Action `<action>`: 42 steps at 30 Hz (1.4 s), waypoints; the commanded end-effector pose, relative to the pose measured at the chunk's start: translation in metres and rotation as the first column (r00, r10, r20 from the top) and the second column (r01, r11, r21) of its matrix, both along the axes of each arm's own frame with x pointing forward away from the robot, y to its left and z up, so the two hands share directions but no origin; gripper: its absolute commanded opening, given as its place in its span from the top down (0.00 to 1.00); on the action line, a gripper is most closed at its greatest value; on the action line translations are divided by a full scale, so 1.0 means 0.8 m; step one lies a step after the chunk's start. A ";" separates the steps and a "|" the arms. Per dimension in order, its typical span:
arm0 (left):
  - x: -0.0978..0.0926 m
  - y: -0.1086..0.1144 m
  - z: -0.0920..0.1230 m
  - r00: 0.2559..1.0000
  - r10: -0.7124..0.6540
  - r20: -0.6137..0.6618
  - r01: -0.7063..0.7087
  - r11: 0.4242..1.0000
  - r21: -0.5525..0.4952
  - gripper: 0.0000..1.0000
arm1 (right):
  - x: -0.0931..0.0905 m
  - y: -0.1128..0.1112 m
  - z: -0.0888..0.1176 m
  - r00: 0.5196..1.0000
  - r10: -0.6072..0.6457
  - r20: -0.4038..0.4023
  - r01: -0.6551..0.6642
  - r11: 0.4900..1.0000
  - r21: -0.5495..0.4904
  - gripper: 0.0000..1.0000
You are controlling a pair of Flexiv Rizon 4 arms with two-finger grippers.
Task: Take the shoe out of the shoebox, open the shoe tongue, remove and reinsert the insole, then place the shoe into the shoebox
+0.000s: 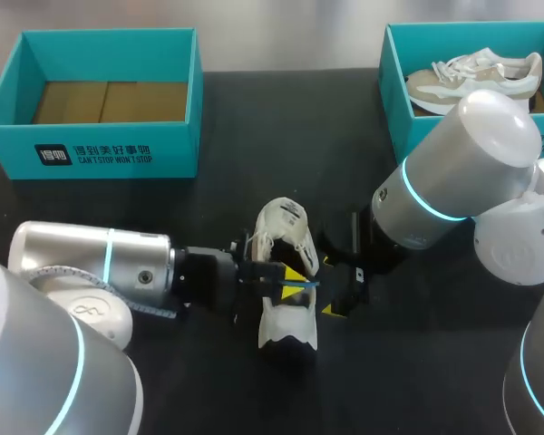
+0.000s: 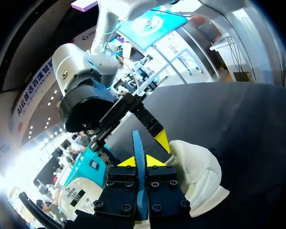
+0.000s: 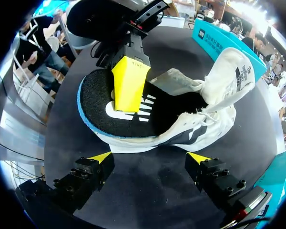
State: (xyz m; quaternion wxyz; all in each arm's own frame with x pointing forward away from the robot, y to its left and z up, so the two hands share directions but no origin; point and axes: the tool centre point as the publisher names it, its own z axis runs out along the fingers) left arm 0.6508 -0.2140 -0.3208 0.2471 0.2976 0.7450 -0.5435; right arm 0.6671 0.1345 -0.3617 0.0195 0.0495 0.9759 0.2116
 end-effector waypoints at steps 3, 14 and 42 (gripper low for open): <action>0.010 0.002 -0.021 0.997 -0.055 0.047 0.055 0.998 0.001 1.00 | -0.001 0.000 -0.001 1.000 -0.001 0.002 0.001 1.000 0.001 0.00; 0.032 0.012 -0.051 0.991 -0.078 0.108 0.083 0.996 -0.044 1.00 | -0.001 0.000 -0.001 1.000 -0.001 0.002 0.001 1.000 0.001 0.00; -0.003 -0.003 0.004 0.998 -0.035 0.061 0.041 0.993 -0.113 0.57 | -0.001 0.000 -0.001 1.000 -0.001 0.002 0.001 1.000 0.001 0.00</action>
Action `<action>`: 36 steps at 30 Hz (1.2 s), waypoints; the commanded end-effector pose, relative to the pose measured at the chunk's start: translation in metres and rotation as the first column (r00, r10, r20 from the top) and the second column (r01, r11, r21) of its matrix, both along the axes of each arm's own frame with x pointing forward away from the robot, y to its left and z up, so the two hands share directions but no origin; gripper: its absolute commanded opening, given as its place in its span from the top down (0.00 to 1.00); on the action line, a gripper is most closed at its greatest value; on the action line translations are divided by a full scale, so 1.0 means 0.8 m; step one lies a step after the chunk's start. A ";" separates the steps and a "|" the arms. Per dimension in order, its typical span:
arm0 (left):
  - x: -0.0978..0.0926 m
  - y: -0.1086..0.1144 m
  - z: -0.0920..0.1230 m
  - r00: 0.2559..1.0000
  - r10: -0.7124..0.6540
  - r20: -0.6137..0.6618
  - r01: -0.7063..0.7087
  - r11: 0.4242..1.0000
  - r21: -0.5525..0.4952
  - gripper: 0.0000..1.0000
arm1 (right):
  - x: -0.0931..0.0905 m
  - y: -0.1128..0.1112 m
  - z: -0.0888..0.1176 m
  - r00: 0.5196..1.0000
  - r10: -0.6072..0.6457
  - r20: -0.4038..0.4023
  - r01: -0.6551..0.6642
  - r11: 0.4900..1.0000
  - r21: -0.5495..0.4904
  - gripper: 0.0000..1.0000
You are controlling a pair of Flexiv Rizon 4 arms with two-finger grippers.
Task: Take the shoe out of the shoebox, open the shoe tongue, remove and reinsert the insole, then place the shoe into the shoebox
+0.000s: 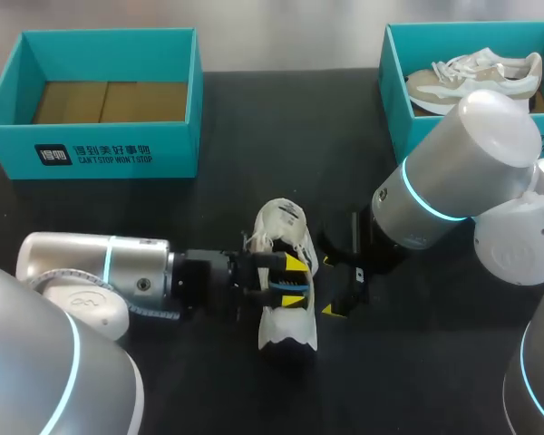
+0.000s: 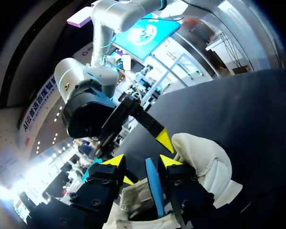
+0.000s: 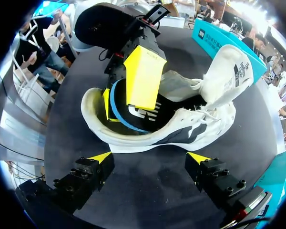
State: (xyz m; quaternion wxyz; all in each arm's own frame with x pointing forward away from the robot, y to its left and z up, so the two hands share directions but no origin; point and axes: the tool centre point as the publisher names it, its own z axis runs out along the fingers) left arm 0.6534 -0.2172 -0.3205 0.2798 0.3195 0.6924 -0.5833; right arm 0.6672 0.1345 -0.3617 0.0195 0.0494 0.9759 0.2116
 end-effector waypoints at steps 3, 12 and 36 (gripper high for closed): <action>-0.006 0.003 0.001 0.999 0.029 -0.032 -0.027 0.999 0.044 0.67 | -0.001 0.000 -0.001 1.000 -0.001 0.002 0.001 1.000 0.001 0.00; 0.004 -0.003 -0.020 0.996 0.064 -0.070 -0.057 0.994 0.097 1.00 | -0.001 0.000 -0.001 1.000 -0.001 0.002 0.001 1.000 0.001 0.00; 0.007 -0.001 -0.009 0.995 0.091 -0.044 -0.088 0.994 0.071 0.25 | -0.001 0.000 -0.001 1.000 -0.001 0.002 0.001 1.000 0.001 0.00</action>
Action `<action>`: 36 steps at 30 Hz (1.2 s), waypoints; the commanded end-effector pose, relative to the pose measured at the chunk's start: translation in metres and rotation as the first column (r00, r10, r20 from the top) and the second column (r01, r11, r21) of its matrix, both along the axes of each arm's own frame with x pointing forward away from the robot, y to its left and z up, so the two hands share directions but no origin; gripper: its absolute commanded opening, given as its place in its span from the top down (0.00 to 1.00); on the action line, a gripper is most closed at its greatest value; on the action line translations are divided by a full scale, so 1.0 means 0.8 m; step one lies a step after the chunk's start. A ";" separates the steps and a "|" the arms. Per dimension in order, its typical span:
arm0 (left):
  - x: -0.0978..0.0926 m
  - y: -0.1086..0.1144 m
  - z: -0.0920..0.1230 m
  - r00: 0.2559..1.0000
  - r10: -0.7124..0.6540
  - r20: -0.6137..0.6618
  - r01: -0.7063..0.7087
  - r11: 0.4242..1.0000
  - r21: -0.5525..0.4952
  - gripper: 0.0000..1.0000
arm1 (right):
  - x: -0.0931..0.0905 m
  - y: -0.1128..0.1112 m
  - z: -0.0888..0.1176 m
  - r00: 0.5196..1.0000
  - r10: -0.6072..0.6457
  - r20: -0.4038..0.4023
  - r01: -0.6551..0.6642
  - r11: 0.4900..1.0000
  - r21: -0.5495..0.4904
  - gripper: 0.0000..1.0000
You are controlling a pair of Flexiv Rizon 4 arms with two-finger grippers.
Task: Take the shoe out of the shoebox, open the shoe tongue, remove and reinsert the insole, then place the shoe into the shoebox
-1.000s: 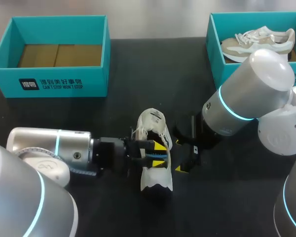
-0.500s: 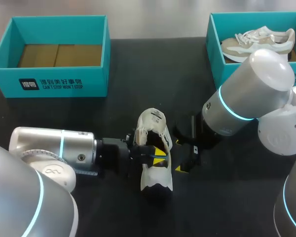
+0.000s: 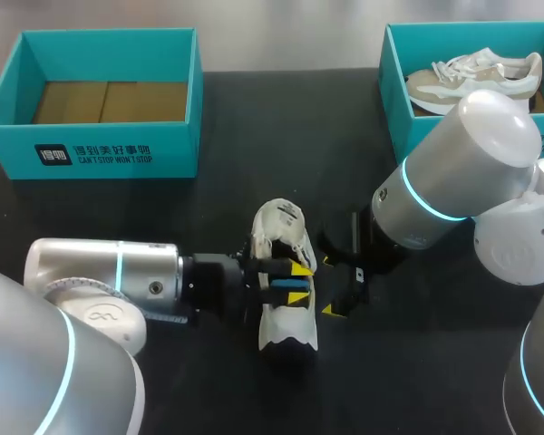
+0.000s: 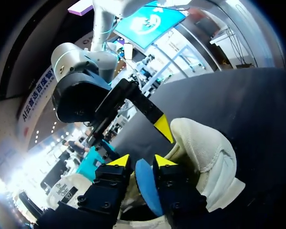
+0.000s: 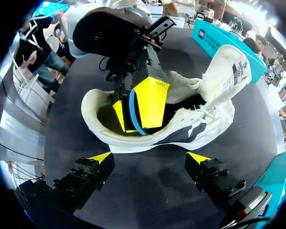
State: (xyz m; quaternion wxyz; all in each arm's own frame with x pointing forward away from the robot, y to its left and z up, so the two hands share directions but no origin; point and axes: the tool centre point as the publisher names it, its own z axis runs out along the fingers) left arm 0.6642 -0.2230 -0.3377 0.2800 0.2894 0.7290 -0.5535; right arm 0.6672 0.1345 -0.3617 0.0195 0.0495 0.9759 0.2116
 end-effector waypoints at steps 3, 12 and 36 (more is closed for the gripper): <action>-0.009 0.006 0.021 0.999 0.013 -0.033 -0.013 1.000 -0.007 0.29 | -0.001 0.000 -0.001 1.000 -0.001 0.002 0.001 1.000 0.001 0.00; -0.007 0.010 0.045 0.995 0.052 -0.091 -0.055 0.998 -0.034 0.13 | -0.001 0.000 -0.001 1.000 -0.001 0.002 0.001 1.000 0.001 0.00; -0.014 0.038 0.073 0.985 -0.092 -0.148 0.104 0.992 0.076 0.30 | 0.000 -0.014 0.001 1.000 -0.002 -0.002 0.002 1.000 -0.004 0.00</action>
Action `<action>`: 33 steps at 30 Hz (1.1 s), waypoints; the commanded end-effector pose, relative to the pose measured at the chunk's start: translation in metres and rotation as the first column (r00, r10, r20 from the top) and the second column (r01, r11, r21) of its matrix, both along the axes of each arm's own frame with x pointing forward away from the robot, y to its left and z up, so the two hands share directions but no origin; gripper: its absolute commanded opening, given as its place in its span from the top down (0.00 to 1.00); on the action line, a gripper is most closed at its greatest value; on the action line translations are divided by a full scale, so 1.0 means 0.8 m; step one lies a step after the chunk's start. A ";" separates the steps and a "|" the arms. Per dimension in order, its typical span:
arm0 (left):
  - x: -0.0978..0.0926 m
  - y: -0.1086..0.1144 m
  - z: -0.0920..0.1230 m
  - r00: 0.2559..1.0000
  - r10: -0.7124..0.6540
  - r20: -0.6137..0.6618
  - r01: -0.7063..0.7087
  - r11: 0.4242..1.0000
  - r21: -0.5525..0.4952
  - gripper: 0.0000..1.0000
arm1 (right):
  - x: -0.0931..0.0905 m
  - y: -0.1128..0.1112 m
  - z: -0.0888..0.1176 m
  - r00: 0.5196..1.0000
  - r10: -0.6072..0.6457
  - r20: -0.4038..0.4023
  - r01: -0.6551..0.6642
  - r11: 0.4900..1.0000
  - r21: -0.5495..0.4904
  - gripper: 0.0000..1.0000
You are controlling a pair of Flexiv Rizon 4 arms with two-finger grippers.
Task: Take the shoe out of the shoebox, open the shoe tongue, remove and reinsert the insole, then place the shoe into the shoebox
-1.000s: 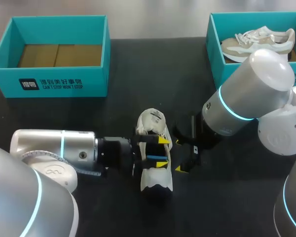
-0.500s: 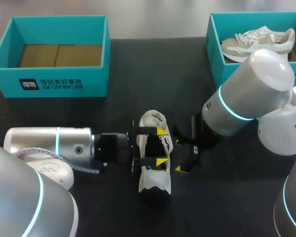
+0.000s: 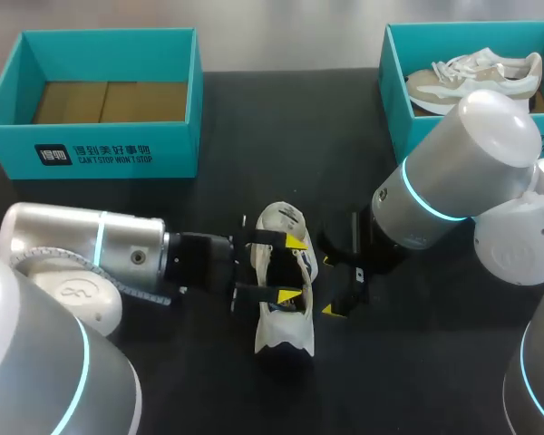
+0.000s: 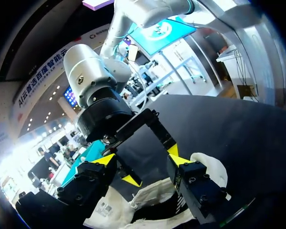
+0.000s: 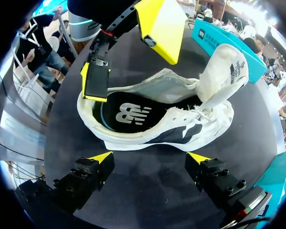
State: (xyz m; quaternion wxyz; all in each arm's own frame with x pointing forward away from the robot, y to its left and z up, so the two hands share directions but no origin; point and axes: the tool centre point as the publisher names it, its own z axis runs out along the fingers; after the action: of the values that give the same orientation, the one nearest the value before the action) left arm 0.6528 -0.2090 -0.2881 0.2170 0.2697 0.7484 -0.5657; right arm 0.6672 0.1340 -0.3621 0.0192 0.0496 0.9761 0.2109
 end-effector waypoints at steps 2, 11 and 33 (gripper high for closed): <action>0.000 0.029 0.014 0.996 -0.092 -0.010 0.092 0.992 0.082 0.29 | 0.002 -0.031 0.006 1.000 -0.010 -0.005 0.010 1.000 -0.009 0.00; 0.007 0.063 0.030 0.980 -0.201 -0.004 0.199 0.966 0.164 0.31 | 0.005 -0.081 0.029 1.000 0.012 -0.017 -0.012 0.999 -0.030 0.00; 0.015 0.128 0.090 0.889 -0.456 -0.034 0.417 0.779 0.468 0.25 | 0.007 -0.099 0.044 0.999 0.052 0.007 -0.051 0.998 -0.023 0.00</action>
State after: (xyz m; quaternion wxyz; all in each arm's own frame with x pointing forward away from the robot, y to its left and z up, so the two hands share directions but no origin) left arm 0.6636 -0.1200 -0.2292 0.1005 0.4678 0.7587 -0.4421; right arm 0.6736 0.0554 -0.3271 0.0173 0.0234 0.9792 0.2006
